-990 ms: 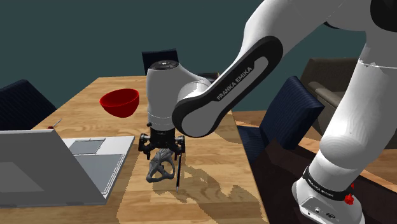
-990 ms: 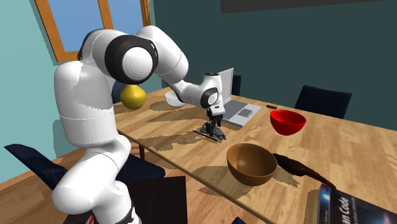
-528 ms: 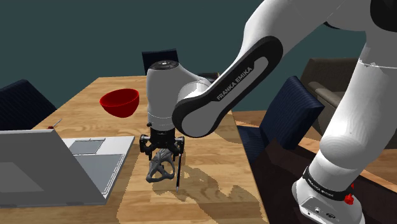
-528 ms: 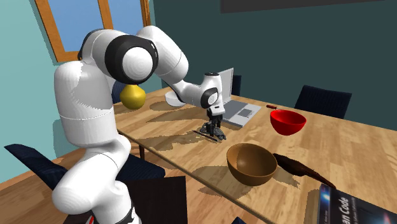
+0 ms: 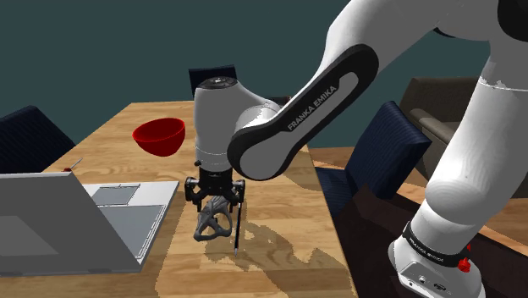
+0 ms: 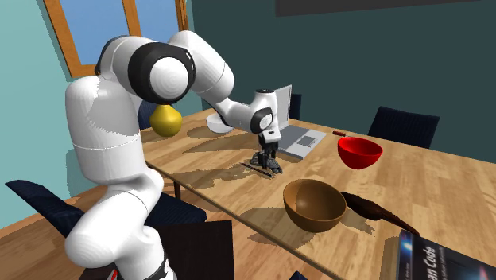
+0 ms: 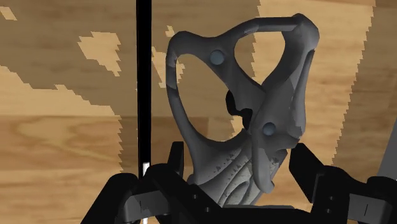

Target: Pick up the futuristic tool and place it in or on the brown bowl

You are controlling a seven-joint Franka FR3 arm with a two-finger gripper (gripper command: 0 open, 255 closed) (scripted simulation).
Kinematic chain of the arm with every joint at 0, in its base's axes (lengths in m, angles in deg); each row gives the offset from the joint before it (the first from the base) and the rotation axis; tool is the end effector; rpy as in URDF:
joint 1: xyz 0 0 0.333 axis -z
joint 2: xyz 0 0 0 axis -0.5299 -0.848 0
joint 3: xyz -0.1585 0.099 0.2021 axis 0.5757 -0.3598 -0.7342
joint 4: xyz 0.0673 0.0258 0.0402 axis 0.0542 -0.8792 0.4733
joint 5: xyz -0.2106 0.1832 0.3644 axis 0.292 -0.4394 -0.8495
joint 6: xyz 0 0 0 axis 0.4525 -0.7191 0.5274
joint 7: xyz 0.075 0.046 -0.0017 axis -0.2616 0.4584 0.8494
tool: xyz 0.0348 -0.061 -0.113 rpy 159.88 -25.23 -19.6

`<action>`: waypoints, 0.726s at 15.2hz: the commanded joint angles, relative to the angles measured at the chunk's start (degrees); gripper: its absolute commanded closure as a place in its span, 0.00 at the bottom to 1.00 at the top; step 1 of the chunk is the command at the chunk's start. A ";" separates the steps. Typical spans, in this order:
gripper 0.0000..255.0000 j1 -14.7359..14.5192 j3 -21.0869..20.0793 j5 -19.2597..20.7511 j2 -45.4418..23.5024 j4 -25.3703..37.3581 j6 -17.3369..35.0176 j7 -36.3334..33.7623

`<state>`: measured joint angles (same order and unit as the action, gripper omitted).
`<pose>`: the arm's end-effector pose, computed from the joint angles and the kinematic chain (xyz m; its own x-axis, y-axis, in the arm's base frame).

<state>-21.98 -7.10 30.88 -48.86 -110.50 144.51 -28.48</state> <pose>0.4469 0.3987 0.2421 0.7724 -0.6350 0.0100 -0.6239 -0.7616 -0.1754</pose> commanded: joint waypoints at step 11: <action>1.00 1.36 -0.79 -9.46 7.89 3.87 -8.72 6.49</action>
<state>-20.67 -7.97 22.31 -41.77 -106.83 136.52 -22.61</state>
